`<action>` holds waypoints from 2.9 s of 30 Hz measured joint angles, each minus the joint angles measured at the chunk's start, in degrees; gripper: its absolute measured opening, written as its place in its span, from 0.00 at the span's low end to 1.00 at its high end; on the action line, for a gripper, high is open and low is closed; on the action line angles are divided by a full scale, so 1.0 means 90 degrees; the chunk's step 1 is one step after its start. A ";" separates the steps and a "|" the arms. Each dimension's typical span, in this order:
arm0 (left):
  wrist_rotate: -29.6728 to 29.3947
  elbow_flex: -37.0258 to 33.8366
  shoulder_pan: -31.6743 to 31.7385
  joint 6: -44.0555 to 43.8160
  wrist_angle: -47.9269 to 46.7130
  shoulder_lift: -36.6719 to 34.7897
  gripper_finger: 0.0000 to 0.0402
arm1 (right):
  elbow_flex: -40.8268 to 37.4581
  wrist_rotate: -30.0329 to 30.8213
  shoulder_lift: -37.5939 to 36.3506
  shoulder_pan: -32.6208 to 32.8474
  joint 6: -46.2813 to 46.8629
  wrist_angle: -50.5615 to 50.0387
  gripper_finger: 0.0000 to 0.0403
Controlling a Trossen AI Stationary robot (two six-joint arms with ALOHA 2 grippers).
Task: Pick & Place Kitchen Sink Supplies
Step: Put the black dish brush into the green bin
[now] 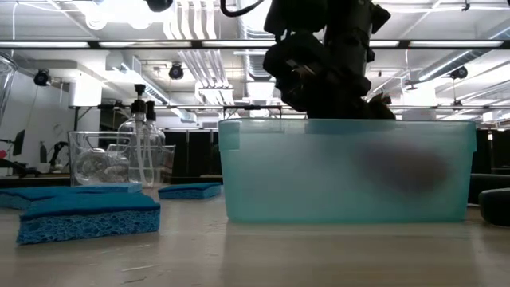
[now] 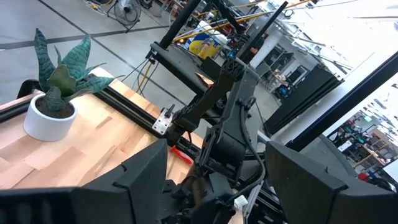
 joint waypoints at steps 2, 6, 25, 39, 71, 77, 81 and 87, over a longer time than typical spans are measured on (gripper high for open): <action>0.0000 0.0000 -0.0001 0.0000 0.0000 0.0000 0.65 | 0.0000 -0.0087 0.0000 -0.0001 0.0001 0.0083 0.28; 0.0000 0.0000 0.0000 0.0001 0.0001 0.0000 0.65 | 0.0064 -0.0421 -0.0002 0.0006 0.0058 0.0172 0.39; 0.0000 -0.0002 -0.0002 -0.0058 0.0086 0.0118 0.65 | 0.0111 0.0298 -0.1734 0.0230 0.0849 -0.2373 0.56; 0.0029 -0.0002 -0.0002 -0.0121 0.0272 0.0119 0.65 | -0.1660 0.0028 -0.1885 0.0627 0.1649 -0.1766 0.66; 0.0044 -0.0003 -0.0002 -0.0123 0.0267 0.0119 0.65 | -0.3240 -0.0011 -0.2013 0.0854 0.2251 -0.0060 0.22; 0.0044 -0.0002 -0.0002 -0.0121 0.0267 0.0119 0.65 | -0.3237 -0.0137 -0.2628 0.0823 0.2472 -0.0114 0.21; 0.0042 -0.0002 -0.0002 -0.0123 0.0269 0.0119 0.65 | -0.3235 -0.0132 -0.3299 0.0823 0.2763 -0.0147 0.24; 0.0044 -0.0002 -0.0002 -0.0085 0.0272 0.0119 0.65 | -0.3090 0.0299 -0.4175 0.0817 0.2767 0.0365 0.23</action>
